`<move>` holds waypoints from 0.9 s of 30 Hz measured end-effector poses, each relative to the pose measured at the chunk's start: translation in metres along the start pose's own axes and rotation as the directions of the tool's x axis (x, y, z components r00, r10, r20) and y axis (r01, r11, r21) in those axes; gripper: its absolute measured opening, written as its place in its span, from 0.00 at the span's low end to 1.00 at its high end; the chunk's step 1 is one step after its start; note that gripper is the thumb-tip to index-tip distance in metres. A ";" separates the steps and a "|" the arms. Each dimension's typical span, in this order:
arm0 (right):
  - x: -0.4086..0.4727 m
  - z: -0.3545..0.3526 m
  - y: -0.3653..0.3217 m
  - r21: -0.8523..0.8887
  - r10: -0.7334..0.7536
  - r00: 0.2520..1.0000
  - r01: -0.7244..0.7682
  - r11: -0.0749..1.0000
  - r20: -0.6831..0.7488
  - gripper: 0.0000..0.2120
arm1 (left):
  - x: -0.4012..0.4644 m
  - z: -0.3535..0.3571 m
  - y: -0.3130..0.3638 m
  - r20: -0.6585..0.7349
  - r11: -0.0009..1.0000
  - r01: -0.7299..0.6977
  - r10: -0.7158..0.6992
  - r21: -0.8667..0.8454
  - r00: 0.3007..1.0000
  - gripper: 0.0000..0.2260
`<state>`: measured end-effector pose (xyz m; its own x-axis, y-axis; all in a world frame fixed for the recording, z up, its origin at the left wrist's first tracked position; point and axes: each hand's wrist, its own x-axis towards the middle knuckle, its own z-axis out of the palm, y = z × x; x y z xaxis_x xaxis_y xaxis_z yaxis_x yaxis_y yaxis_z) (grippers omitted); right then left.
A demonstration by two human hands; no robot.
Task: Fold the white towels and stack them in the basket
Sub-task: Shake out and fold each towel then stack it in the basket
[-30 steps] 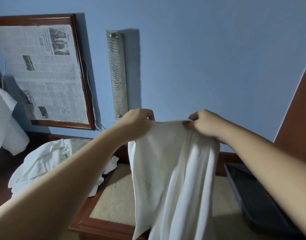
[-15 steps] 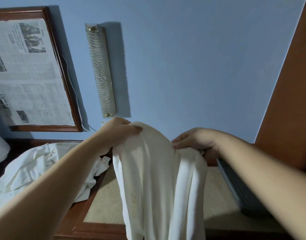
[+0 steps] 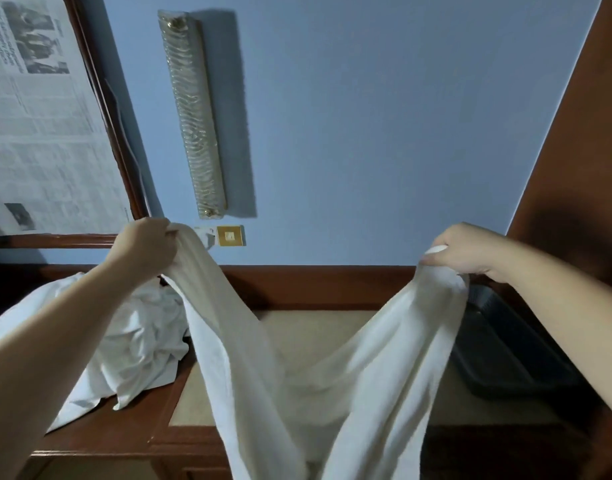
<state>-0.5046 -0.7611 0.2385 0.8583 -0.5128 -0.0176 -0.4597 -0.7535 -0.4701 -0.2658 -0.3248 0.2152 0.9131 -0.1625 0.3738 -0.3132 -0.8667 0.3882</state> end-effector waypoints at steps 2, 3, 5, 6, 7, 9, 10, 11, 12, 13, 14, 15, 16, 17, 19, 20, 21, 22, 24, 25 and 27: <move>-0.002 0.001 0.006 0.009 0.003 1.000 -0.003 1.000 0.003 0.07 | 0.000 0.005 -0.021 0.010 0.998 0.036 -0.036 -0.054 0.999 0.09; -0.003 0.001 0.008 0.007 0.011 1.000 -0.011 1.000 0.002 0.06 | -0.002 0.006 -0.028 0.021 0.997 0.038 -0.036 -0.072 0.999 0.09; -0.002 0.005 0.011 -0.065 0.041 0.999 -0.043 0.997 -0.032 0.08 | -0.007 0.006 -0.038 0.054 0.997 0.039 -0.035 -0.065 0.998 0.09; -0.003 0.006 0.012 -0.121 0.057 0.997 -0.063 0.991 -0.052 0.08 | -0.009 0.005 -0.043 0.072 0.998 0.040 -0.036 -0.055 0.997 0.08; -0.004 0.008 0.012 -0.163 0.075 0.995 -0.086 0.983 -0.073 0.09 | -0.011 0.003 -0.047 0.088 0.997 0.054 -0.049 -0.055 0.995 0.08; -0.009 0.010 0.009 -0.219 0.094 0.989 -0.117 0.969 -0.110 0.11 | -0.014 -0.003 -0.059 0.117 0.994 0.081 -0.072 -0.075 0.990 0.09; -0.012 0.011 0.007 -0.238 0.091 0.988 -0.118 0.964 -0.123 0.12 | -0.014 -0.005 -0.066 0.113 0.992 0.087 -0.077 -0.090 0.991 0.09; -0.016 0.012 0.003 -0.249 0.086 0.988 -0.117 0.961 -0.132 0.14 | -0.014 -0.005 -0.071 0.112 0.988 0.112 -0.101 -0.104 0.989 0.09; -0.019 0.013 -0.001 -0.259 0.083 0.987 -0.116 0.959 -0.137 0.18 | -0.015 -0.005 -0.075 0.126 0.985 0.136 -0.122 -0.109 0.984 0.08; -0.022 0.014 -0.006 -0.259 0.085 0.987 -0.119 0.959 -0.138 0.21 | -0.019 -0.006 -0.074 0.167 0.981 0.162 -0.143 -0.109 0.976 0.09; -0.025 0.016 -0.011 -0.268 0.092 0.987 -0.125 0.955 -0.132 0.24 | -0.023 -0.007 -0.071 0.193 0.984 0.163 -0.146 -0.072 0.970 0.11; -0.029 0.020 -0.017 -0.262 0.107 0.987 -0.135 0.956 -0.117 0.24 | -0.029 -0.009 -0.064 0.231 0.976 0.187 -0.157 -0.114 0.960 0.12; -0.030 0.024 -0.021 -0.234 0.129 0.987 -0.149 0.961 -0.098 0.23 | -0.033 -0.009 -0.055 0.277 0.976 0.188 -0.151 -0.110 0.949 0.12; -0.033 0.030 -0.025 -0.164 0.152 0.986 -0.160 0.973 -0.063 0.20 | -0.038 -0.008 -0.046 0.316 0.980 0.170 -0.130 -0.106 0.940 0.11; -0.036 0.043 -0.031 0.086 0.183 0.982 -0.187 0.979 0.048 0.10 | -0.051 -0.004 -0.027 0.412 0.961 0.230 -0.149 -0.153 0.899 0.09; -0.039 0.050 -0.036 0.217 0.177 0.979 -0.196 0.956 0.105 0.06 | -0.058 -0.001 -0.017 0.448 0.941 0.285 -0.178 -0.184 0.876 0.09; -0.043 0.056 -0.042 0.322 0.163 0.975 -0.204 0.924 0.149 0.05 | -0.065 0.002 -0.007 0.487 0.903 0.354 -0.200 -0.246 0.850 0.09; -0.045 0.062 -0.048 0.410 0.142 0.973 -0.207 0.888 0.183 0.04 | -0.072 0.004 0.004 0.528 0.855 0.416 -0.209 -0.310 0.823 0.10; -0.051 0.071 -0.059 0.576 0.090 0.965 -0.221 0.787 0.248 0.05 | -0.082 0.008 0.025 0.593 0.776 0.481 -0.176 -0.408 0.786 0.10; -0.054 0.073 -0.065 0.656 0.054 0.960 -0.229 0.719 0.276 0.07 | -0.088 0.009 0.036 0.620 0.741 0.499 -0.143 -0.450 0.772 0.10; -0.062 0.076 -0.074 0.773 -0.029 0.950 -0.235 0.589 0.312 0.10 | -0.096 0.011 0.055 0.642 0.656 0.515 -0.059 -0.552 0.764 0.10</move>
<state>-0.5061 -0.6425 0.2074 0.8997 -0.3366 -0.2779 -0.2968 -0.0052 -0.9549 -0.3680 -0.3618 0.1907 0.8839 -0.3758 -0.2784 0.1209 -0.3914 0.9122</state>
